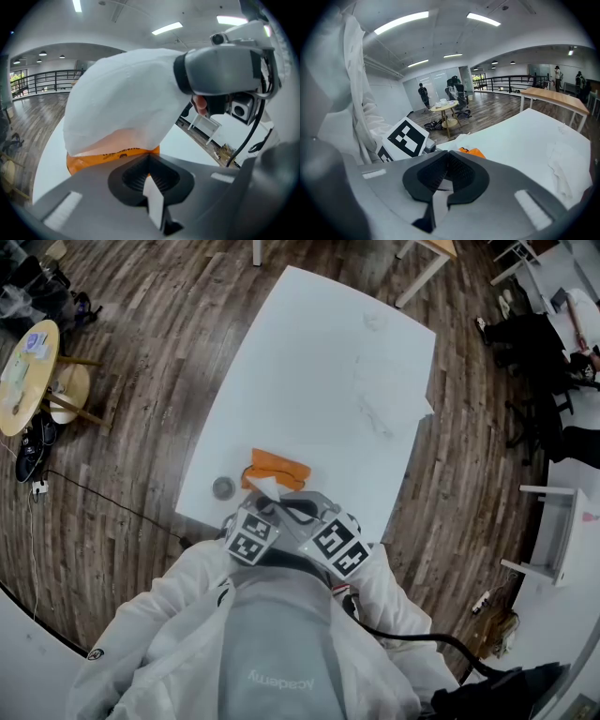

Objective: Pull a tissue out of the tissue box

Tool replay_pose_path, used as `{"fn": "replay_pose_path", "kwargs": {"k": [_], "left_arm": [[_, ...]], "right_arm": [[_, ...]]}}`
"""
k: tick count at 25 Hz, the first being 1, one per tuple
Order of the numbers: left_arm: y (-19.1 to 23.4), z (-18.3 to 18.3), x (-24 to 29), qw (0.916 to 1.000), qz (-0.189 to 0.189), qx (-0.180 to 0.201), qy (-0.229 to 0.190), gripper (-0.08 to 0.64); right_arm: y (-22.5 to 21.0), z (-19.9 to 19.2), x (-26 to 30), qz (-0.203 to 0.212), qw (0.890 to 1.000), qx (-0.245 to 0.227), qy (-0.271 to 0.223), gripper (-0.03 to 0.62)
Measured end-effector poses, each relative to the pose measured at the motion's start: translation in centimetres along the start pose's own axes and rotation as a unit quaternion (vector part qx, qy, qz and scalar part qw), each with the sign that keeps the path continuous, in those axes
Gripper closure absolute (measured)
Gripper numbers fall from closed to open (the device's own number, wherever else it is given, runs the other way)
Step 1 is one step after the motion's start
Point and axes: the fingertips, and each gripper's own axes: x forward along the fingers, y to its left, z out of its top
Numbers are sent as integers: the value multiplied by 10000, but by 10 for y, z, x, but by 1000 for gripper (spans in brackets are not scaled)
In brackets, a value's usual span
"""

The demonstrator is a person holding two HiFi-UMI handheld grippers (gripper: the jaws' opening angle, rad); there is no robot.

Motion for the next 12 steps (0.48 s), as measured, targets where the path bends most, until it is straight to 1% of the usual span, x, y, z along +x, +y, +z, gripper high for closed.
{"fn": "replay_pose_path", "kwargs": {"k": [4,12], "left_arm": [[1,-3,2,10000,3,-39,65,560],[0,2,4,10000,-5,3,10,560]], "right_arm": [[2,6,-4,6,10000,-41,-69,588],[2,14,-12,-24,9998,-91,-183,588]]}}
